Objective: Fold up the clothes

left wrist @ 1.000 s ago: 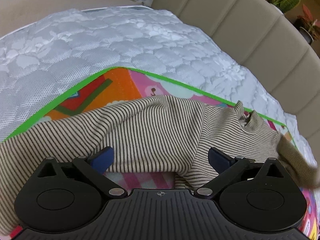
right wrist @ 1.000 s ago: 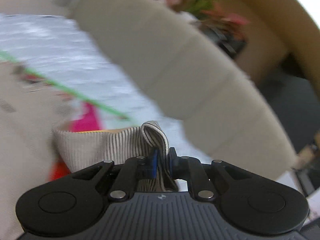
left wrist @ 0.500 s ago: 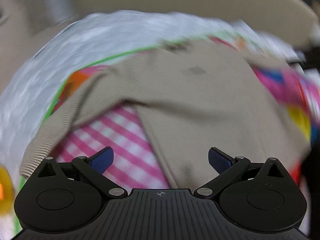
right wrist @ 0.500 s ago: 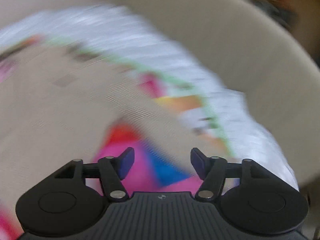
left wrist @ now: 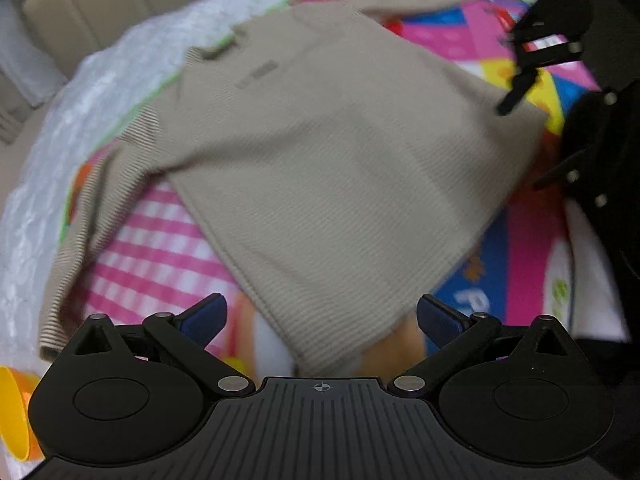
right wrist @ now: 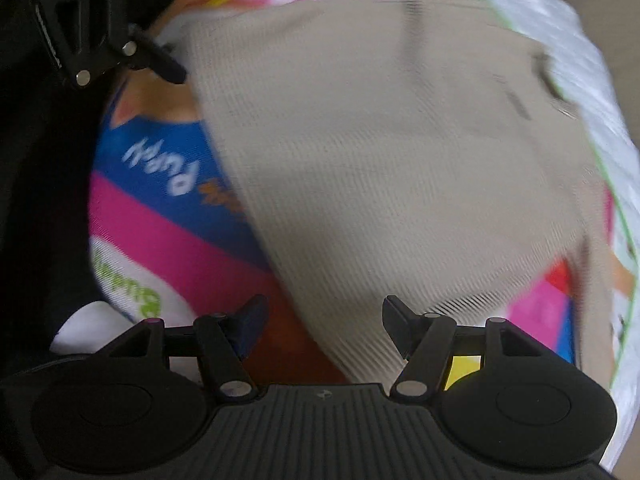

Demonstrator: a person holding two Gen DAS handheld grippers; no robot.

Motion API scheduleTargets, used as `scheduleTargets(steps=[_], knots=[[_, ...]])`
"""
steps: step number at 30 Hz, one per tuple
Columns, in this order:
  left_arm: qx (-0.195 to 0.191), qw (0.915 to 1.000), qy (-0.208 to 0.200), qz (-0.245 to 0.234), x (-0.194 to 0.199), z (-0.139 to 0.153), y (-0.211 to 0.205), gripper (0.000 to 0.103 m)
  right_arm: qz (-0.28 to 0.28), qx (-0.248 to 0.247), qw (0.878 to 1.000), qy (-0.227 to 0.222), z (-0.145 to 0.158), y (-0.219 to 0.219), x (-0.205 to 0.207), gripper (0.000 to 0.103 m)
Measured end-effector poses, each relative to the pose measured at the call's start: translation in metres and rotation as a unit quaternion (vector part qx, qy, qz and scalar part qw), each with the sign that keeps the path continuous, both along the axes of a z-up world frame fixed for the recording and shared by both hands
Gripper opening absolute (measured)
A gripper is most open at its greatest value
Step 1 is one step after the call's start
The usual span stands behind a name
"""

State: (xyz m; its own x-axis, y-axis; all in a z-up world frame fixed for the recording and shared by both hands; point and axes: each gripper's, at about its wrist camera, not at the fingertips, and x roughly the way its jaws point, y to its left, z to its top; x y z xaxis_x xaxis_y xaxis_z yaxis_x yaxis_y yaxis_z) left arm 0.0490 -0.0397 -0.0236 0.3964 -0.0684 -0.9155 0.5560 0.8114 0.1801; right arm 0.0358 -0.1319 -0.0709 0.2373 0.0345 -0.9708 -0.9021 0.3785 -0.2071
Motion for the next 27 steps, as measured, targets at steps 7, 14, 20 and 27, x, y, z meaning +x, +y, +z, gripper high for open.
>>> scheduleTargets(steps=[7,14,20,27], knots=[[0.030,0.9987,0.030,-0.028,0.000,-0.014,-0.002,0.103,-0.071,0.012,0.991,-0.110,0.019,-0.006,0.021,0.051],[0.070,0.9965,-0.015,0.044,0.025,-0.012,0.033,0.103,-0.125,-0.009,0.984,-0.124,0.020,-0.051,0.030,0.051],[0.058,0.9921,-0.045,0.102,0.047,0.007,0.063,0.103,-0.129,-0.010,0.979,-0.157,0.025,-0.063,0.021,0.053],[0.065,0.9879,-0.125,0.064,0.022,0.071,0.067,0.103,-0.099,0.001,0.971,-0.217,0.083,-0.066,0.003,0.051]])
